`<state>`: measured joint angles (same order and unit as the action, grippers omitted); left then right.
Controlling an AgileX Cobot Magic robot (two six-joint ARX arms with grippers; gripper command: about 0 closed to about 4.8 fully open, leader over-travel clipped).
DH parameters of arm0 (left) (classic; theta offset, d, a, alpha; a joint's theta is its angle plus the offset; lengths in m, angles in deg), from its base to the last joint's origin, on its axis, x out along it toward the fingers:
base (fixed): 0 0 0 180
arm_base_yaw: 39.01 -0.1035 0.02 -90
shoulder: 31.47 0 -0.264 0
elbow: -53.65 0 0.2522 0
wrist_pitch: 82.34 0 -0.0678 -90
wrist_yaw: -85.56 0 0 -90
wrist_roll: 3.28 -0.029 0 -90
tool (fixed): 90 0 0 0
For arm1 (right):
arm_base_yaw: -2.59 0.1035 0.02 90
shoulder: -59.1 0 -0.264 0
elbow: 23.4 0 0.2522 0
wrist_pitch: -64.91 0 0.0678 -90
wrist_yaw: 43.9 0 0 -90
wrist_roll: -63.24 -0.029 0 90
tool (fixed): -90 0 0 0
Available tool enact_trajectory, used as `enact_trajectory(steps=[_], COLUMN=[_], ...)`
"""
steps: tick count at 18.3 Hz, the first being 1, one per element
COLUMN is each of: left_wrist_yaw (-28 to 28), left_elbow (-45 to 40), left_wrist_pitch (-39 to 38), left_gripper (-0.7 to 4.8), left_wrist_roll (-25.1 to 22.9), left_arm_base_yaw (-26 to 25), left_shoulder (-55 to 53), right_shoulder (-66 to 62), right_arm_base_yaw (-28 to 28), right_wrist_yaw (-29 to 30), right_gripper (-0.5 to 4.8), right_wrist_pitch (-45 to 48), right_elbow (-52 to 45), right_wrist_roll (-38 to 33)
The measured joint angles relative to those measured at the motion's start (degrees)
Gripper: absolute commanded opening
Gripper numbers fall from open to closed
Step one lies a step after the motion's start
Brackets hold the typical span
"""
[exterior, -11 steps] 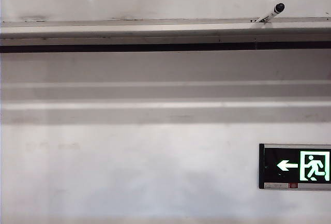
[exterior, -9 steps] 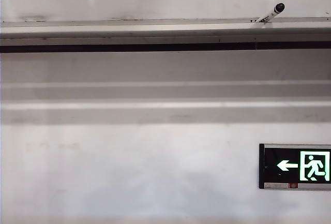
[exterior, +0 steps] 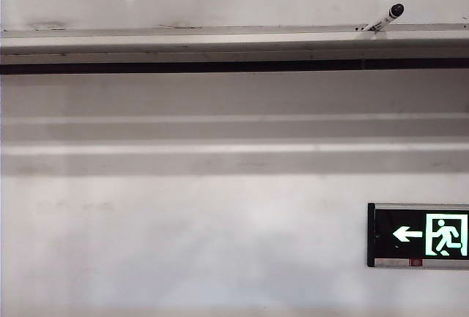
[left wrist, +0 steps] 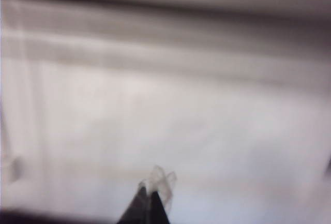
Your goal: Wipe the whiteboard clean using the black magnetic whiteboard eraser attached to the whiteboard.
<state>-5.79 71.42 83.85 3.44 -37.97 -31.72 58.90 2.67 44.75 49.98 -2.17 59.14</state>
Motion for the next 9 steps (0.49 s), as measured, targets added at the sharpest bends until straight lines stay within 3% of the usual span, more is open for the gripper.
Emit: enact_trajectory(steps=[5, 9], left_wrist_yaw=[-3.4, -3.9], left_elbow=[17.1, 34.2], left_wrist_pitch=[2.2, 1.5], left_gripper=[-0.06, -0.06], left_wrist_roll=[6.6, 9.7], left_arm_base_yaw=[0.0, 0.0], left_shoulder=[-3.7, -16.7], right_shoulder=[-5.1, -18.2], right_arm_base_yaw=[0.0, 0.0], right_wrist_yaw=[-1.5, -1.5], right_gripper=[-0.01, -0.01], right_wrist_pitch=[-0.5, -1.3], right_elbow=[17.0, 33.4], right_wrist_roll=[0.0, 0.0])
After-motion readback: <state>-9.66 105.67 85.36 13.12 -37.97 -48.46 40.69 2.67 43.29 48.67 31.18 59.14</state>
